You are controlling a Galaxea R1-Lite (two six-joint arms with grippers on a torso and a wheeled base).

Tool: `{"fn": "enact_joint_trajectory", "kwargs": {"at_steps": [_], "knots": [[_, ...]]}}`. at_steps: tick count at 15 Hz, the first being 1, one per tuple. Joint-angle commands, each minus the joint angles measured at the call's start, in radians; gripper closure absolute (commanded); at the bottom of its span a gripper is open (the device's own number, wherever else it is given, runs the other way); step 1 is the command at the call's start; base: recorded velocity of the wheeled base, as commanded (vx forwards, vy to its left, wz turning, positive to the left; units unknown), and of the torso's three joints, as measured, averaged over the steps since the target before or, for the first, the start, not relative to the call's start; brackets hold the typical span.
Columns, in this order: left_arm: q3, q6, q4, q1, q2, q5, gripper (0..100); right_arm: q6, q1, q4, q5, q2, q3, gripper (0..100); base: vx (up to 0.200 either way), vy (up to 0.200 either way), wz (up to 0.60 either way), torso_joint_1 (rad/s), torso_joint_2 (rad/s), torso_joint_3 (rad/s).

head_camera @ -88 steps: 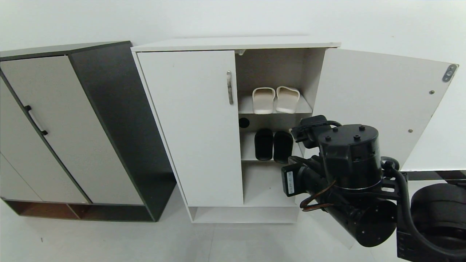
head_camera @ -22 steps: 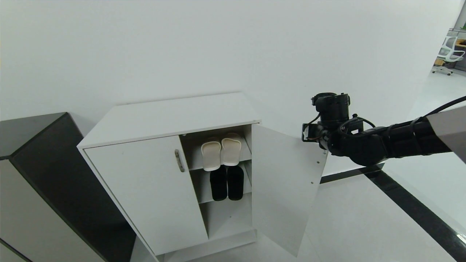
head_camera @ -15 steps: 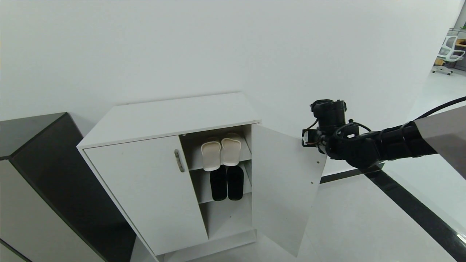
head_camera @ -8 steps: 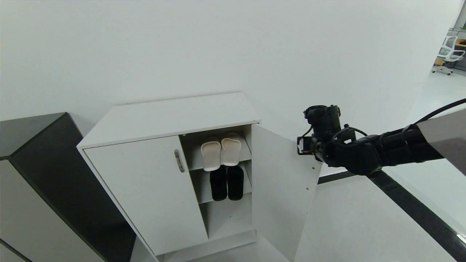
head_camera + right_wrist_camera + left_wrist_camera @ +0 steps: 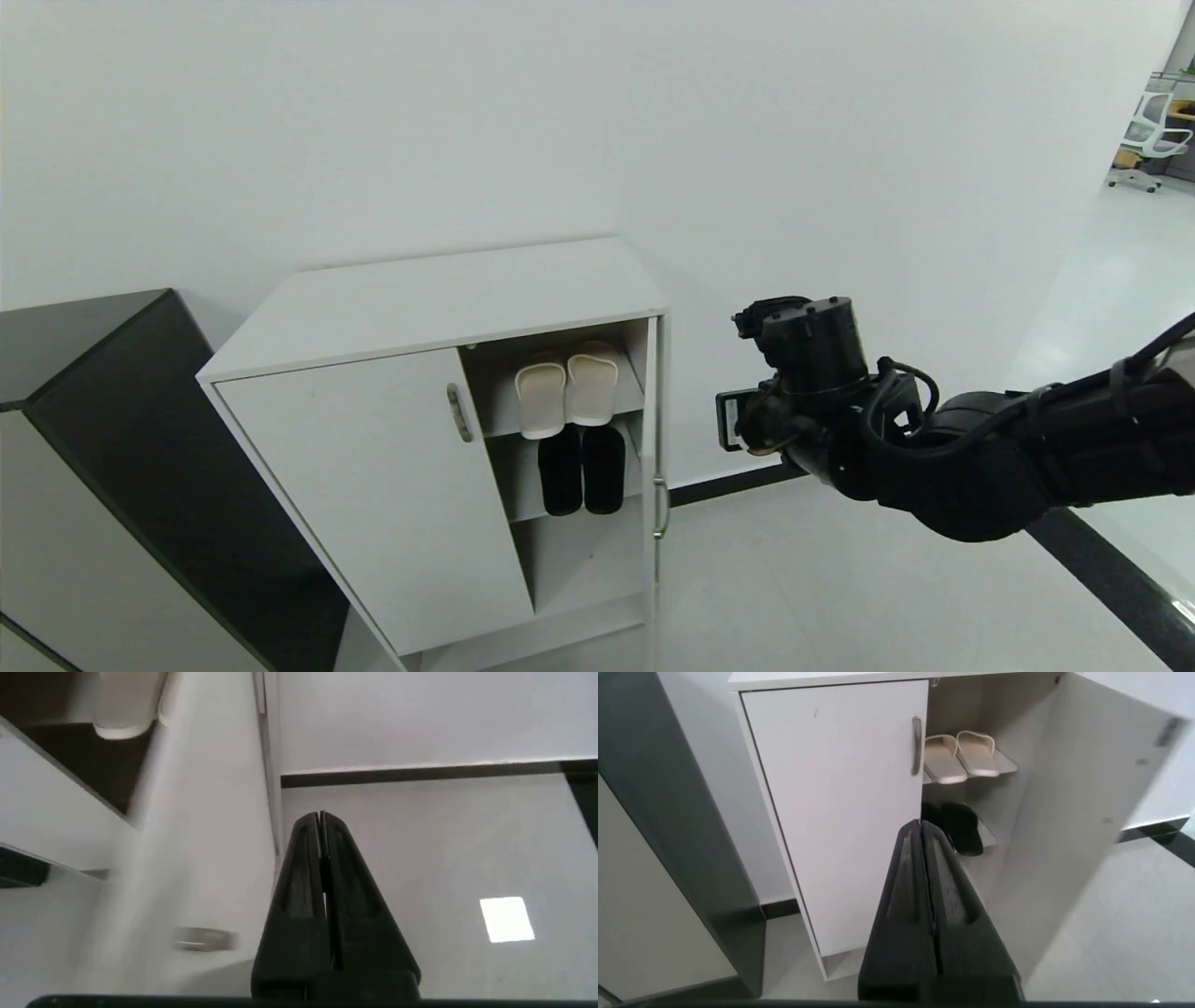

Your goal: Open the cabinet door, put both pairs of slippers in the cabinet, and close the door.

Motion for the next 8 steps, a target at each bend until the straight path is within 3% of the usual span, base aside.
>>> {"fn": "enact_joint_trajectory", "kwargs": {"at_steps": [1, 8], "knots": [[0.000, 0.000, 0.000, 0.001, 0.001, 0.001, 100, -0.048, 0.004, -0.067, 0.018, -0.028, 0.075, 100, 0.000, 0.000, 0.00, 0.000, 0.00, 0.000], [0.000, -0.002, 0.000, 0.001, 0.001, 0.001, 100, -0.119, 0.029, -0.217, 0.092, -0.027, 0.166, 100, 0.000, 0.000, 0.00, 0.000, 0.00, 0.000]]}}
